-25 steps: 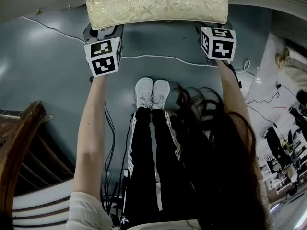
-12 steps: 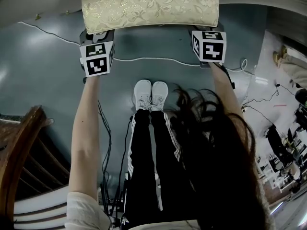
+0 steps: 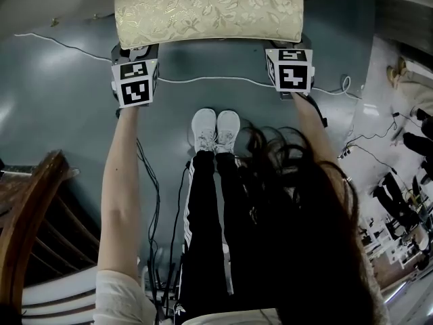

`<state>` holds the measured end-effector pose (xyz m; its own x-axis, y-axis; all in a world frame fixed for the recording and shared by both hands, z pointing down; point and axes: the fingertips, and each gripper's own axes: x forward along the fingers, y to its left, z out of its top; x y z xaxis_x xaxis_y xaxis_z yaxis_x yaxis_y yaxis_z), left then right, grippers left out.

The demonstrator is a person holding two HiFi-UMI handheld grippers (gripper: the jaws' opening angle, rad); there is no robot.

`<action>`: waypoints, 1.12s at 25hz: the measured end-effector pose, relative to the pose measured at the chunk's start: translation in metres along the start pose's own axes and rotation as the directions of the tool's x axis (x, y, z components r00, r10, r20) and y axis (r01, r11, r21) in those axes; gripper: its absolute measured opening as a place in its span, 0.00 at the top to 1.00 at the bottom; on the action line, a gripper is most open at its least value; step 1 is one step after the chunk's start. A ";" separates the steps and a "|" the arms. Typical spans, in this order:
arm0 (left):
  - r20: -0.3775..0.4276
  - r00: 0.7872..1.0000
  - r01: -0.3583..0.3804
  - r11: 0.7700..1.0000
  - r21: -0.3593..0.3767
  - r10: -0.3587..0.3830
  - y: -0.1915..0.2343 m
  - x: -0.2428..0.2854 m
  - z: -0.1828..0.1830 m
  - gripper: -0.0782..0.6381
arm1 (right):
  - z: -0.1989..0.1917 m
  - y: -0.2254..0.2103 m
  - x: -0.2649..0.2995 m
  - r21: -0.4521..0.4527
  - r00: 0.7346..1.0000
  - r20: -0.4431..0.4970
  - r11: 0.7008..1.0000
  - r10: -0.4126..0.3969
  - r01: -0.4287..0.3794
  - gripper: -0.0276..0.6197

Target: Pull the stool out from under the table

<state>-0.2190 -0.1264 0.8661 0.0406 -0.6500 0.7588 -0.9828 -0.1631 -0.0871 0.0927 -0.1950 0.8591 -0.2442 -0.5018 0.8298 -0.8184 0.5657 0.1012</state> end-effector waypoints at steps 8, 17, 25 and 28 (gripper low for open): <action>-0.024 1.000 0.017 0.999 0.044 -0.016 0.005 -0.004 0.008 0.53 | -0.008 0.008 -0.011 0.042 1.000 -0.015 0.999 -0.018 0.018 0.52; -0.038 0.999 0.015 0.999 0.034 -0.014 0.005 -0.010 0.006 0.53 | -0.007 0.008 -0.013 0.027 0.999 -0.040 1.000 -0.012 0.013 0.52; -0.079 0.997 0.031 0.998 0.047 -0.028 0.007 -0.012 0.010 0.53 | -0.007 0.012 -0.019 0.050 0.997 -0.075 0.999 -0.006 0.010 0.53; -0.088 0.995 0.042 0.998 0.050 -0.037 0.006 -0.010 0.009 0.53 | -0.009 0.012 -0.019 0.055 0.996 -0.086 0.998 -0.009 0.014 0.53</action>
<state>-0.2237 -0.1274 0.8520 0.0614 -0.5758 0.8153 -0.9699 -0.2271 -0.0873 0.0924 -0.1728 0.8493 -0.1911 -0.4484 0.8732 -0.8489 0.5221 0.0824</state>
